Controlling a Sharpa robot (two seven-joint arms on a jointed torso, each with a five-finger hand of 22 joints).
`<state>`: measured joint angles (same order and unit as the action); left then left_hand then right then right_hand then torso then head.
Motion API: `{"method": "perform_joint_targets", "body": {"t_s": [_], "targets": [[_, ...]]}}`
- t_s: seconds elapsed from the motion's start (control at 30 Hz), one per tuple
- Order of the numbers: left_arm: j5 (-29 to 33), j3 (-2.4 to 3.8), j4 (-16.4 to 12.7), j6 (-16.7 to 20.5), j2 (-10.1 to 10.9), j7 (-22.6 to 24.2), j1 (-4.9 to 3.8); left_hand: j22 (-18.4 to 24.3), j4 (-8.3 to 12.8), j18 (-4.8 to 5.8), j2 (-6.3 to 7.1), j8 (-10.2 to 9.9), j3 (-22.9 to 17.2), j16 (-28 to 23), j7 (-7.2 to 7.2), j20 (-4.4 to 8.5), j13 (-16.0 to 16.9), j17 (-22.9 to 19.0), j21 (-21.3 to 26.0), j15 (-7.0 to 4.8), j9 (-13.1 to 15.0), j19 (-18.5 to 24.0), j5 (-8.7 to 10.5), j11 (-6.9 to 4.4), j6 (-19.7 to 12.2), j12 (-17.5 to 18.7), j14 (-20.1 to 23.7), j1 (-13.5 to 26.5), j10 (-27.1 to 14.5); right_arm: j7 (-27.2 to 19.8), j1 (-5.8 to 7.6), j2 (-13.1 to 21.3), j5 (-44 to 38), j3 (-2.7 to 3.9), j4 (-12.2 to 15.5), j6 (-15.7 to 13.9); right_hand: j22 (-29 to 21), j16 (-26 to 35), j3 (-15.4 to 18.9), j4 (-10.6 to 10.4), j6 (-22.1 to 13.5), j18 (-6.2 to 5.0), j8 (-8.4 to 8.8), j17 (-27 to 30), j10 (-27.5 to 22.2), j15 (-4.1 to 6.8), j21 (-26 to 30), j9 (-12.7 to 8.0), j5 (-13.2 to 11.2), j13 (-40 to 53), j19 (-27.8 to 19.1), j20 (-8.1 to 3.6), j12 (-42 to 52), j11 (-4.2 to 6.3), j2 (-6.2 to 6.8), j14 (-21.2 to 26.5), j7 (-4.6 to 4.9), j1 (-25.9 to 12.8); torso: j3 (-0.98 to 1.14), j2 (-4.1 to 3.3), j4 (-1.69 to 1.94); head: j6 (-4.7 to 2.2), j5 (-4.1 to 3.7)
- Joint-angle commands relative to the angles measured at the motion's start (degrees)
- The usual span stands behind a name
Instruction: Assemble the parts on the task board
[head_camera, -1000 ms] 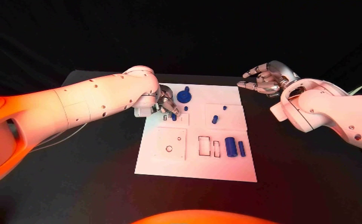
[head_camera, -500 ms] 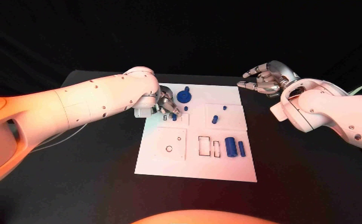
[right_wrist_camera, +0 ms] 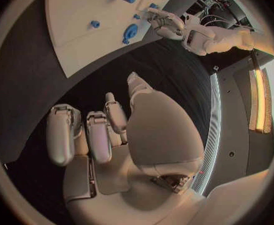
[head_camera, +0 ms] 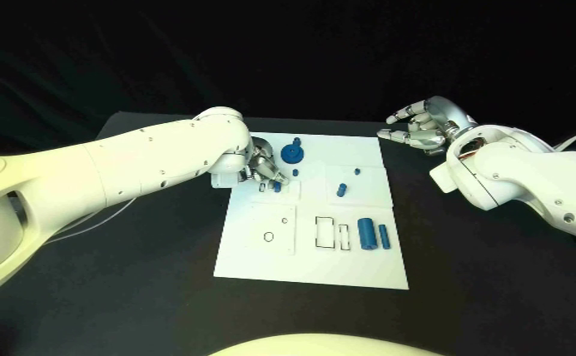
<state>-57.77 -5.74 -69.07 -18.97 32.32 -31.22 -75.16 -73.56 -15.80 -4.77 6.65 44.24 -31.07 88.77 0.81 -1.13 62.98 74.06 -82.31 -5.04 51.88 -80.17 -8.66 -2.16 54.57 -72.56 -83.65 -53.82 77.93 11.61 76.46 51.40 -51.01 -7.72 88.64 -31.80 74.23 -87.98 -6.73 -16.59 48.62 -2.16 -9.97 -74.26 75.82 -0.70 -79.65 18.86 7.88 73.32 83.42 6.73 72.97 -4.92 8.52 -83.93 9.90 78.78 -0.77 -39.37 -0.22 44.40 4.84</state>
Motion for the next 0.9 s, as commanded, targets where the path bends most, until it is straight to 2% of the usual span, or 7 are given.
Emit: {"method": "perform_joint_targets", "body": {"t_s": [0.03, 0.13, 0.37, 0.47, 0.7, 0.87, 0.9], "targets": [[-0.14, -0.09, -0.40, -0.09, 0.29, 0.04, 0.19, -1.03, -0.37, 1.36, 0.69, -1.00, 1.68, 1.23, 0.02, 0.29, 1.15, 15.94, -0.73, -0.62, 1.13, -0.94, -0.83, -0.67, 0.03, -1.00, -6.35, 0.45, 0.56, -0.14, -0.03, 0.01, -0.12, 0.02, 0.01, 0.02, 9.40, 0.71, 0.68, -0.18, -0.50, -0.34, -0.87, -10.05, -0.83, 0.22, 0.61, -0.40, 0.26, -0.36, 2.28, -0.46, -0.46, -0.04, -0.28, -4.64, -0.02, -3.14, -0.01, 0.00, 0.02, 0.05, -0.04], [-0.20, -0.02, -0.66, 0.03, 0.53, 0.06, 0.19, -1.04, -0.49, 1.36, 0.80, -1.03, 1.98, 1.23, 0.01, 0.30, 1.18, 15.94, -0.73, -0.63, 1.16, -0.95, -0.82, -0.68, 0.05, -1.02, -6.35, 0.46, 0.58, -0.15, -0.03, 0.00, -0.12, 0.02, -0.02, 0.01, 9.40, 0.71, 0.68, -0.18, -0.50, -0.34, -0.87, -10.05, -0.83, 0.22, 0.61, -0.40, 0.26, -0.36, 2.28, -0.46, -0.46, -0.04, -0.28, -4.64, -0.02, -3.14, -0.02, 0.03, 0.03, -0.02, -0.04], [-0.42, 0.68, -1.69, 0.32, 1.43, 0.08, 0.16, -0.99, -0.63, 1.35, 0.93, -1.08, 2.41, 1.23, 0.01, 0.31, 1.14, 15.94, -0.70, -0.64, 1.21, -0.92, -0.81, -0.68, 0.06, -0.99, -6.35, 0.51, 0.56, -0.19, -0.04, 0.00, -0.12, 0.02, -0.06, -0.02, 9.34, 0.77, 0.81, -0.19, -0.55, -0.36, -0.92, -9.95, -0.84, 0.21, 0.71, -0.42, 0.27, -0.39, 2.25, -0.46, -0.48, -0.05, -0.26, -4.61, -0.01, -3.40, 0.00, 0.06, 0.06, -0.08, -0.01], [-0.46, 1.24, -2.22, 0.58, 1.95, 0.10, 0.14, -0.95, -0.72, 1.34, 1.05, -1.13, 2.79, 1.23, 0.01, 0.32, 1.05, 15.94, -0.67, -0.64, 1.25, -0.90, -0.81, -0.68, 0.02, -0.92, -6.35, 0.57, 0.50, -0.24, -0.04, 0.01, -0.12, 0.02, -0.10, -0.07, 9.35, 0.75, 0.91, -0.20, -0.58, -0.35, -0.95, -10.00, -0.86, 0.21, 0.70, -0.44, 0.27, -0.41, 2.26, -0.46, -0.49, -0.05, -0.24, -4.62, -0.01, -3.59, 0.03, 0.06, 0.05, -0.15, 0.03], [-0.50, 3.04, -3.14, 1.02, 2.92, 0.15, -0.08, -0.94, -0.85, 1.34, 1.49, -1.46, 4.39, 1.23, 0.13, 0.32, 0.58, 15.94, -0.63, -0.63, 1.43, -0.89, -0.88, -0.60, -0.41, -0.54, -6.35, 0.96, 0.11, -0.30, -0.05, 0.01, -0.17, 0.02, -0.24, -0.20, 9.32, 0.78, 1.02, -0.20, -0.62, -0.36, -0.98, -9.95, -0.83, 0.21, 0.76, -0.46, 0.28, -0.39, 2.24, -0.46, -0.46, -0.06, -0.19, -4.61, -0.01, -3.78, 0.05, 0.04, 0.03, -0.38, 0.12], [-0.40, 3.80, -3.20, 1.53, 3.33, 0.20, -0.28, -0.70, -0.92, 1.29, 1.85, -1.85, 5.97, 1.15, 0.29, 0.27, 0.03, 15.81, -0.48, -0.54, 1.58, -0.74, -0.84, -0.47, -0.91, -0.12, -6.31, 1.44, -0.34, -0.30, -0.05, 0.01, -0.19, 0.02, -0.31, -0.22, 9.32, 0.78, 1.02, -0.20, -0.62, -0.36, -0.98, -9.95, -0.83, 0.21, 0.76, -0.46, 0.28, -0.39, 2.24, -0.46, -0.46, -0.06, -0.19, -4.61, -0.01, -3.78, 0.10, -0.03, -0.04, -0.56, 0.15], [-0.38, 3.91, -3.16, 1.68, 3.41, 0.22, -0.30, -0.67, -0.92, 1.28, 1.87, -1.88, 6.12, 1.13, 0.30, 0.26, -0.02, 15.77, -0.46, -0.53, 1.60, -0.72, -0.82, -0.45, -0.95, -0.08, -6.30, 1.49, -0.39, -0.29, -0.05, 0.02, -0.20, 0.02, -0.31, -0.22, 9.30, 0.79, 1.12, -0.21, -0.66, -0.37, -1.01, -9.93, -0.90, 0.20, 0.80, -0.48, 0.30, -0.47, 2.24, -0.46, -0.54, -0.06, -0.16, -4.61, 0.00, -3.96, 0.06, -0.02, -0.02, -0.59, 0.12]]}}
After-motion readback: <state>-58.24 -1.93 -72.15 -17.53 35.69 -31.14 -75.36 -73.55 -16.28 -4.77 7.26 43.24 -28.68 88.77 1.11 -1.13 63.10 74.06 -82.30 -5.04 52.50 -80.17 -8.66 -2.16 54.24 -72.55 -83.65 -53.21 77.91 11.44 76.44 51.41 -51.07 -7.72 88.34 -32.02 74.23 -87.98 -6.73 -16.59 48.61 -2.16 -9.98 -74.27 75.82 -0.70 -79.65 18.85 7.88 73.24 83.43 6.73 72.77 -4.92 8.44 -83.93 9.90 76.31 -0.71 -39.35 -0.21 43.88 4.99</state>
